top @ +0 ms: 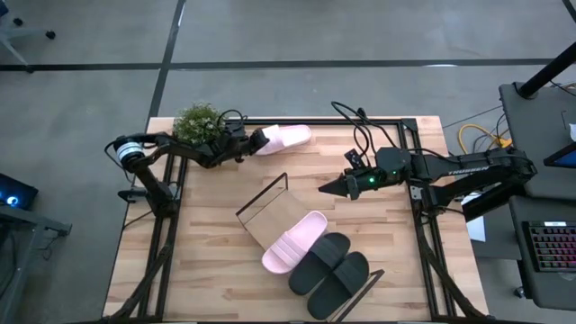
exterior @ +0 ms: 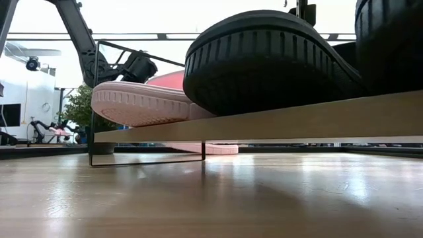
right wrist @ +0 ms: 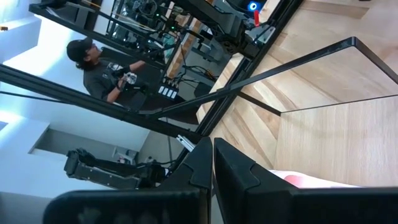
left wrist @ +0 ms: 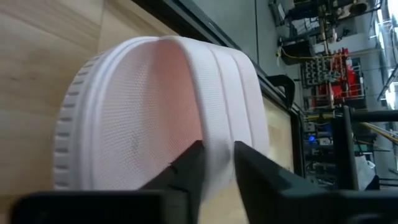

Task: Pick and place slides into the shelf
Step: Put the pink slipper on the shelf beside the other pink slipper

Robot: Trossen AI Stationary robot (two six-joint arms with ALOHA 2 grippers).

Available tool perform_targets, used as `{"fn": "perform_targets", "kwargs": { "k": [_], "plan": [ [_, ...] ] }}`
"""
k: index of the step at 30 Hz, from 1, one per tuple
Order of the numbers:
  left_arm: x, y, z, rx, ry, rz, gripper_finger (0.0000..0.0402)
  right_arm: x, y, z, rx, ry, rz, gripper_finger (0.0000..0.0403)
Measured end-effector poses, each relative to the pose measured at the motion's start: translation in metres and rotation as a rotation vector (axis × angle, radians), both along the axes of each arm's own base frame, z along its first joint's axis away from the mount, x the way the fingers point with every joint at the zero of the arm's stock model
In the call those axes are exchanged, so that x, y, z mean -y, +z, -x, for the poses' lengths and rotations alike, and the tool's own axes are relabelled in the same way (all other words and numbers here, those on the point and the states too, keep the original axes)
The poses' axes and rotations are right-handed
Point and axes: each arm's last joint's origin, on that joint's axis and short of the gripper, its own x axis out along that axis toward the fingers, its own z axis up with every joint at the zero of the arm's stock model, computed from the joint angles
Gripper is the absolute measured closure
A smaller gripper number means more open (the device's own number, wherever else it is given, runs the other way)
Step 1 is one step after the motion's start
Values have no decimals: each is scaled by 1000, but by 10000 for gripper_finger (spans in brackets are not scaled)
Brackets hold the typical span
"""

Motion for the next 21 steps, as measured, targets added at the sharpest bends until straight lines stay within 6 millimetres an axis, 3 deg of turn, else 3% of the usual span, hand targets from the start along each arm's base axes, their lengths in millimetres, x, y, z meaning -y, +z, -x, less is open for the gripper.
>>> {"fn": "perform_targets", "kwargs": {
  "k": [4,16,21],
  "plan": [
    [0,0,0,-2,-4,-7,390,0,0,0,0,0,0,394],
    [1,5,-2,25,-56,-5,393,0,0,0,1,1,11,394],
    [1,19,-4,109,-95,-62,393,1,0,0,2,-22,33,394]
  ]
}}
